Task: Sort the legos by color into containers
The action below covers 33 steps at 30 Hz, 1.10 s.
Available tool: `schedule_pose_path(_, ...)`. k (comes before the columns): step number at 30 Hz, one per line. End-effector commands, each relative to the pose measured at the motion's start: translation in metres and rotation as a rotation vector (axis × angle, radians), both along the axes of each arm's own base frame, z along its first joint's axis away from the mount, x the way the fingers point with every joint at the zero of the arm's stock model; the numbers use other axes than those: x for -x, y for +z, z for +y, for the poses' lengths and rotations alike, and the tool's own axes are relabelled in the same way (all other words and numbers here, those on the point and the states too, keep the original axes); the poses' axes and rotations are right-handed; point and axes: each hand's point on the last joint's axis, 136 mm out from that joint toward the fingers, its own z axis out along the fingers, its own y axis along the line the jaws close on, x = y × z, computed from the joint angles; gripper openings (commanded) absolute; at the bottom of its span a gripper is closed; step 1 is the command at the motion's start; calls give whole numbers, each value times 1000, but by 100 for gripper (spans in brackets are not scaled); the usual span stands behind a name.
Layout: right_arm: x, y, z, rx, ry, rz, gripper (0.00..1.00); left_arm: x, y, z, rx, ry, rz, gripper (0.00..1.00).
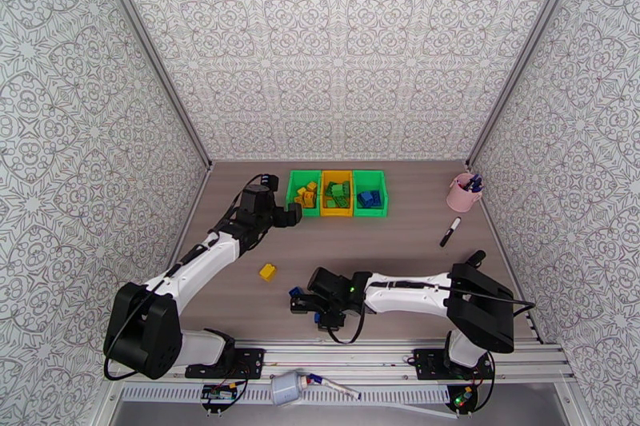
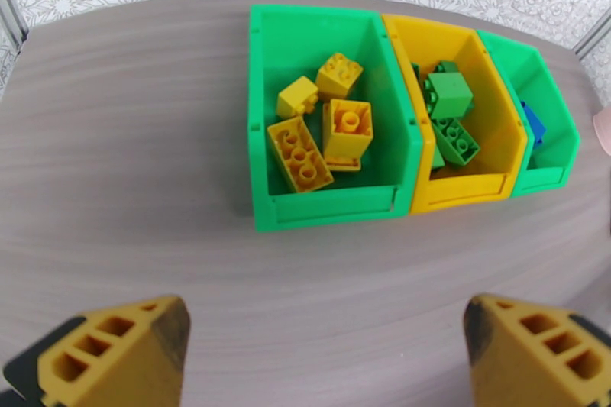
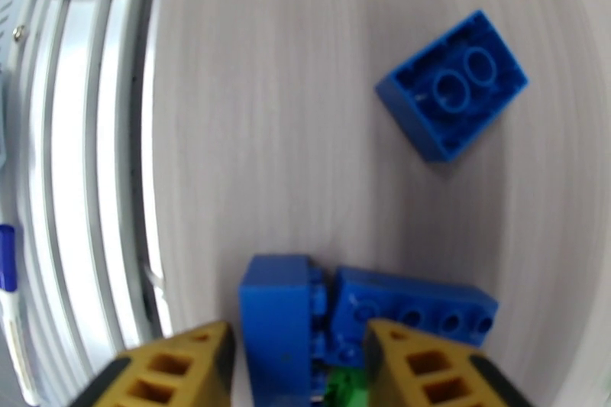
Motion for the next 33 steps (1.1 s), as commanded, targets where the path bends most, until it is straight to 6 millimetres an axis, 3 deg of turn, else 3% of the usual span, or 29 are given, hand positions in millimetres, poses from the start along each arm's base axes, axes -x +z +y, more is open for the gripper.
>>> schedule_pose_path(1, -13, -11, -7, 43, -62, -46, 47, 1, -4, 0, -8, -17, 2, 99)
schedule_pose_path(8, -52, 0, -12, 29, -200, -191, 47, 2, -2, 2, -17, -12, -2, 99)
schedule_pose_path(19, -111, 18, -53, -7, -504, -300, 48, 3, -3, 1, -17, -18, -2, 99)
schedule_pose_path(26, -113, 50, -49, -170, -710, -211, 61, 4, 2, -1, -15, -19, -13, 99)
schedule_pose_path(29, -104, 56, -46, -219, -766, -80, 69, 8, 12, -3, -13, -28, -34, 99)
schedule_pose_path(33, -91, 58, -44, -186, -755, 10, 72, 22, 29, 0, -32, -40, -52, 100)
